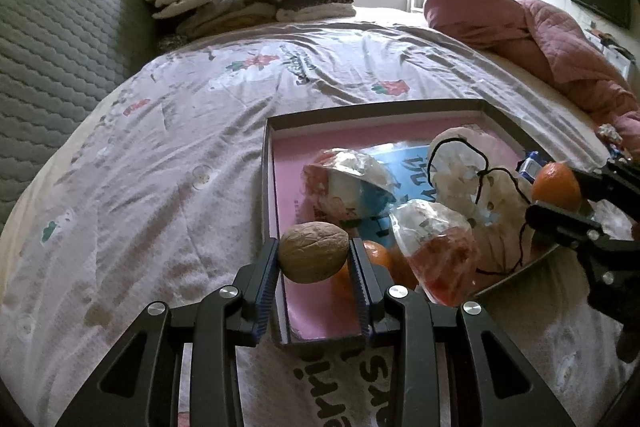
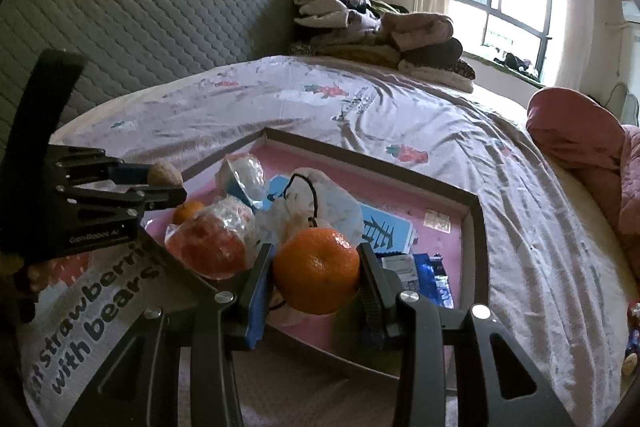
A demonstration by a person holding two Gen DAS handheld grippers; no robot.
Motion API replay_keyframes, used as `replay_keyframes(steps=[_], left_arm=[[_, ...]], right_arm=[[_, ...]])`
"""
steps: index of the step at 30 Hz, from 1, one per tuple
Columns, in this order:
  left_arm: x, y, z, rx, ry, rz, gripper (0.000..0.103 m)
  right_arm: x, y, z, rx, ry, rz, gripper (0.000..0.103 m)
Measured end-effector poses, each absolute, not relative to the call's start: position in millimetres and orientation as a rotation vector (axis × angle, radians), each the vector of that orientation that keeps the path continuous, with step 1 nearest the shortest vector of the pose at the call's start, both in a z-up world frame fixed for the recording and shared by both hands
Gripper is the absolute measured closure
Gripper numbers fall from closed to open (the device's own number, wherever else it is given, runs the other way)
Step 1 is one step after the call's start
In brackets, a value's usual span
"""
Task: Organize objects
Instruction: 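Lower and open left tool to drop walnut while right tool lowers orange into tray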
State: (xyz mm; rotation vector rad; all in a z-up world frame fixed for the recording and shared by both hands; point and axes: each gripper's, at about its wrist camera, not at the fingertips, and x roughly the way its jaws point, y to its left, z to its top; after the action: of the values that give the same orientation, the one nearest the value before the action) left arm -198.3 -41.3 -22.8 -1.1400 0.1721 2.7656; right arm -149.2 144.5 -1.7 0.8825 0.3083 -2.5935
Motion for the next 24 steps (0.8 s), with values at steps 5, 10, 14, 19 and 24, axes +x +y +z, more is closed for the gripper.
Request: replay_keyframes(steps=[5, 10, 14, 19, 24], left_arm=[[-197.2, -39.2, -24.4, -1.148, 0.174, 2.759, 0.068], [-193.6, -35.2, -27.0, -1.139, 0.187, 2.759, 0.068], [-192.9, -34.7, -27.7, -1.136, 0.189, 2.765, 0.068], [-191.1, -30.7, -28.8, -1.124, 0.193, 2.763, 0.068], [-189.7, -25.8, -29.7, -1.106, 0.203, 2.758, 0.068]], right_arm=[[-148.9, 143.6, -6.5, 0.895, 0.311, -2.591, 0.062], [-149.4, 144.6, -8.6, 0.897, 0.306, -2.597, 0.062], [-152.2, 146.2, -12.4, 0.902, 0.285, -2.603, 0.062], [-157.3, 147.5, -18.7, 0.923, 0.261, -2.601, 0.062], [-162.0, 148.6, -24.7, 0.958, 0.247, -2.594, 0.062]])
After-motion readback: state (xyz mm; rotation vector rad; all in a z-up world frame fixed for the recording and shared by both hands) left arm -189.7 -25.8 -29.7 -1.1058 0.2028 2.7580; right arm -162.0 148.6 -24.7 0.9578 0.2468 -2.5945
